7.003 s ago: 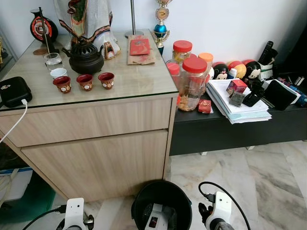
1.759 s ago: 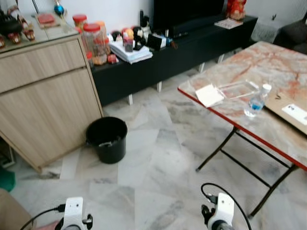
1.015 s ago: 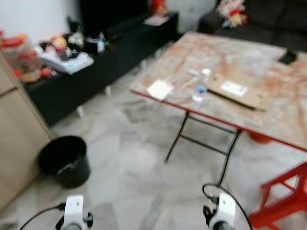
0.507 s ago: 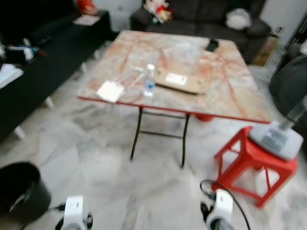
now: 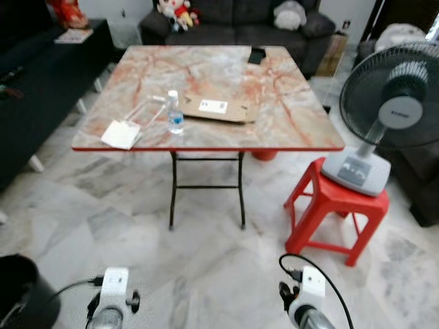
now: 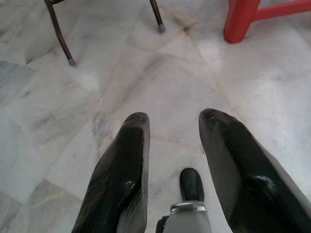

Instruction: Picking trash to rubbish bin

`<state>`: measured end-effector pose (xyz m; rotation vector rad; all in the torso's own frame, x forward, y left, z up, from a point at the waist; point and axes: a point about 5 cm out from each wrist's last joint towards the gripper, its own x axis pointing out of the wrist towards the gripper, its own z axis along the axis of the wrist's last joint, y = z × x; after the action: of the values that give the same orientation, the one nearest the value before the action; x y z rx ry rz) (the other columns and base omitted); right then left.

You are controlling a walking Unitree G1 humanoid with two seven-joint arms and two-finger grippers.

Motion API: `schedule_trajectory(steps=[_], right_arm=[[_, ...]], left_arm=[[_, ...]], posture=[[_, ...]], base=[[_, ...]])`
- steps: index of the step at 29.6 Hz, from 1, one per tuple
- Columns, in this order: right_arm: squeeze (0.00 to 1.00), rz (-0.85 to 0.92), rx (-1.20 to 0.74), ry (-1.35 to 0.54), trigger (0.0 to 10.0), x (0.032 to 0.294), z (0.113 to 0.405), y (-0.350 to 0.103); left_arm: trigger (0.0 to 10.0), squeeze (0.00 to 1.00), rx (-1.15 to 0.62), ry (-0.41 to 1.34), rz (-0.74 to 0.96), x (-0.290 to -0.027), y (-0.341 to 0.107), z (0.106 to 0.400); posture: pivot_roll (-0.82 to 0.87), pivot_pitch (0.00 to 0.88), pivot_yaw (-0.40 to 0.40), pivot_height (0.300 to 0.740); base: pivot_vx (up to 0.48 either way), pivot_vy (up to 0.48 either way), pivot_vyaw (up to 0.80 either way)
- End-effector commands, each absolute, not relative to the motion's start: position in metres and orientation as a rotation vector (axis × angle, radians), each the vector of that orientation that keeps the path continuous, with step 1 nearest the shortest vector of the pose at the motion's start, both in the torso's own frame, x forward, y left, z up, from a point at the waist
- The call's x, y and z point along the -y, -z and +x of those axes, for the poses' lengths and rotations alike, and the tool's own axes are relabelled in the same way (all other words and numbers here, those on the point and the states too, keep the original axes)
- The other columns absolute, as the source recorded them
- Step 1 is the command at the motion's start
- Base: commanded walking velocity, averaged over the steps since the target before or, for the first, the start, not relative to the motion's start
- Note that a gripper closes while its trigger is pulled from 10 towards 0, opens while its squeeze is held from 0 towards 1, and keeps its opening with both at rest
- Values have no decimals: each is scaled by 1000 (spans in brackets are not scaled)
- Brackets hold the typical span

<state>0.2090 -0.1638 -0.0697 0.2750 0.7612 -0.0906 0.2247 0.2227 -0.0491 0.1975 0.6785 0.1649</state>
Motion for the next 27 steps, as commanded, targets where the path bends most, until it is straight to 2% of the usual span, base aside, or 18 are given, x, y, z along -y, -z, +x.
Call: schedule_trajectory(steps=[1,5,8,10,12,17,20,27], right_arm=[[0,246,-695,46,10000,161,225,59],[0,225,-617,6,10000,158,243,46],[0,203,-535,-27,10000,155,261,31],[0,197,-462,-50,10000,151,276,17],[0,203,-393,-56,10000,149,287,5],[0,202,-268,-69,10000,146,307,-19],[0,203,-106,-93,10000,141,327,-51],[0,195,64,-99,10000,139,344,-87]], left_arm=[[10000,0,-631,-105,253,-215,43,235],[10000,0,-528,-36,315,-203,29,254],[10000,0,-386,107,406,-176,10,276],[10000,0,-287,142,379,-159,-6,291],[10000,0,-230,114,325,-153,-19,303],[10000,0,-153,59,283,-155,-40,319],[10000,0,-51,-56,262,-172,-67,335],[10000,0,126,-119,215,-180,-105,350]], posture=[[-13,23,-7,740],[-11,23,-15,740],[-3,21,-21,740],[-3,19,-21,740],[-13,16,-21,740],[-17,12,-22,740],[-22,6,-22,740],[-18,0,-20,740]], base=[[0,0,0],[0,0,0],[0,0,0],[0,0,0],[0,0,0],[0,0,0],[0,0,0],[0,0,0]])
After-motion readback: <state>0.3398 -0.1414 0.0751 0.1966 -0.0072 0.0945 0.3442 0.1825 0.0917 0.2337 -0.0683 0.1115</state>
